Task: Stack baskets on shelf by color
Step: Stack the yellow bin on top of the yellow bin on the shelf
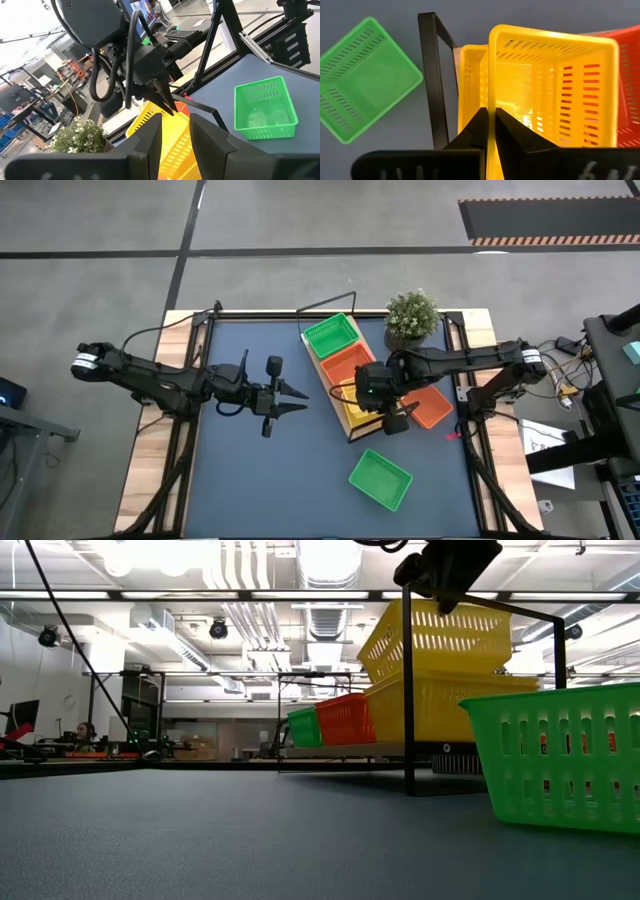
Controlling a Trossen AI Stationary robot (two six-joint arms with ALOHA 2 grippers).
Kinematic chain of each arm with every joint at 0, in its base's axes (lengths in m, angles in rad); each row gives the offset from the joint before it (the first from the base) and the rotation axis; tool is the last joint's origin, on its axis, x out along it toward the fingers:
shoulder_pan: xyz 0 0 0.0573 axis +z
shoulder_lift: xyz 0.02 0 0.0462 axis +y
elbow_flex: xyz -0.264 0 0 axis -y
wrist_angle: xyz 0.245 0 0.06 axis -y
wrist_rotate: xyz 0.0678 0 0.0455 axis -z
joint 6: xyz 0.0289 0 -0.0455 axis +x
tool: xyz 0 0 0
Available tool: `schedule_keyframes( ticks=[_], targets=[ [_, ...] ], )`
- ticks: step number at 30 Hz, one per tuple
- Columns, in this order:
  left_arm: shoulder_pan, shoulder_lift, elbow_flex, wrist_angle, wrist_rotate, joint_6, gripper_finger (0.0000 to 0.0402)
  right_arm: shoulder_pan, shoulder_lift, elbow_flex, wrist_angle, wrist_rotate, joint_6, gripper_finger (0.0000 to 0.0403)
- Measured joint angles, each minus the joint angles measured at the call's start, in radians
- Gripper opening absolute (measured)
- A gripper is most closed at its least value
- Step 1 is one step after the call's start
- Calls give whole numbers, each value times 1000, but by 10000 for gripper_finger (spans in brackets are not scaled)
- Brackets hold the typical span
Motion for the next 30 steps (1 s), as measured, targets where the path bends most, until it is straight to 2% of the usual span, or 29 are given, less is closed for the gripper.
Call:
schedule_keyframes(
  ticks=[16,25,30],
  targets=[
    [0,1,-2,0,0,0,83,0,0,-55,42,-1,-23,17],
    [0,1,-2,0,0,-1,83,-2,0,-64,61,0,2,92],
    [0,1,-2,0,0,-1,83,-2,-3,-24,46,0,-10,126]
  ],
)
